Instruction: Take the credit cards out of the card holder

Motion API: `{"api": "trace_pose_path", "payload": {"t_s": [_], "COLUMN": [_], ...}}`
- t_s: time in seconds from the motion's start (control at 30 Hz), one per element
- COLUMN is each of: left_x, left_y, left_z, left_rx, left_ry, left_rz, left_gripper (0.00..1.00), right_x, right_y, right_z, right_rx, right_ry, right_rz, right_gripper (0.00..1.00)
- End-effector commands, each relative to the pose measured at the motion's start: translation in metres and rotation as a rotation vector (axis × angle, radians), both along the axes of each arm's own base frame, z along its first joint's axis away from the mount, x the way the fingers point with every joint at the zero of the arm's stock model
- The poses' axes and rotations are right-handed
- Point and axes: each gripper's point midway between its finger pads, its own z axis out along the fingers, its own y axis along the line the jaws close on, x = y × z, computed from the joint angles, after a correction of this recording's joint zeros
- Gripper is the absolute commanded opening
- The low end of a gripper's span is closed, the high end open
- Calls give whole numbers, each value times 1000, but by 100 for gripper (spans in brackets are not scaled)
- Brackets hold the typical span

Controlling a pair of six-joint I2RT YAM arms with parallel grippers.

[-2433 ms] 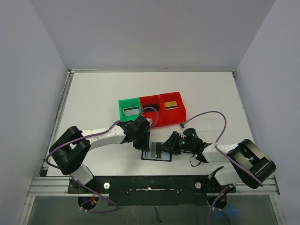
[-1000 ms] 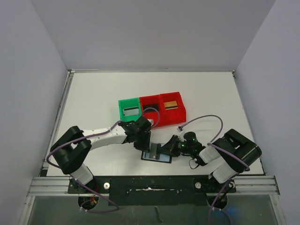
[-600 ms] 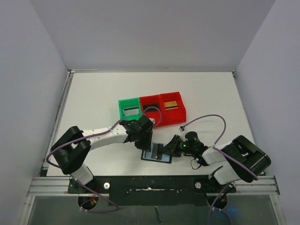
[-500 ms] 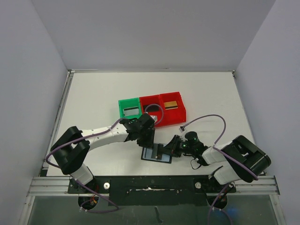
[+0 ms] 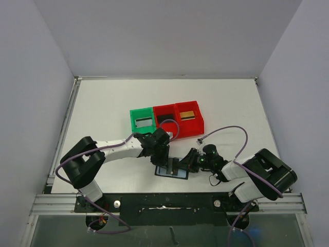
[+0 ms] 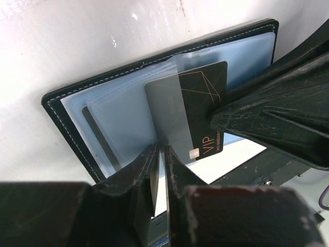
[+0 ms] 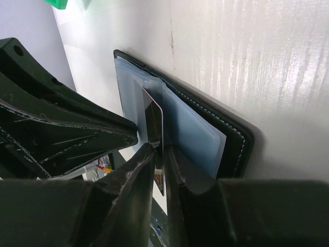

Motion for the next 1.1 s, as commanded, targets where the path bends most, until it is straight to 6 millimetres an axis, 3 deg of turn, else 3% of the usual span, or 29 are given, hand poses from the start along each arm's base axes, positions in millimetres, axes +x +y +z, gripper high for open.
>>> {"api": "trace_pose_path", "payload": {"t_s": [0.0, 0.2, 0.53, 0.77, 0.93, 1.07], "left_x": [-6, -9, -3, 7, 14, 23], "left_y": [1, 9, 12, 15, 9, 3], "left_z": [-12, -19, -13, 3, 18, 50], "left_rx": [21, 50, 70, 63, 18, -58], "left_ry": [34, 45, 14, -53, -94, -171], "left_rz": [8, 31, 43, 70, 83, 94], "left_gripper": [8, 6, 6, 6, 12, 24], "right_x": [12, 9, 8, 14, 22, 29], "right_y": [5, 10, 10, -17, -24, -26], "right_z": [12, 12, 17, 19, 44, 68], "right_rx": [31, 53, 76, -57, -148, -153], "right_ry": [-50, -46, -67, -110, -200, -284], "right_rz": [-13, -4, -7, -12, 33, 35], "right_gripper": [18, 25, 3, 0, 0, 0]}}
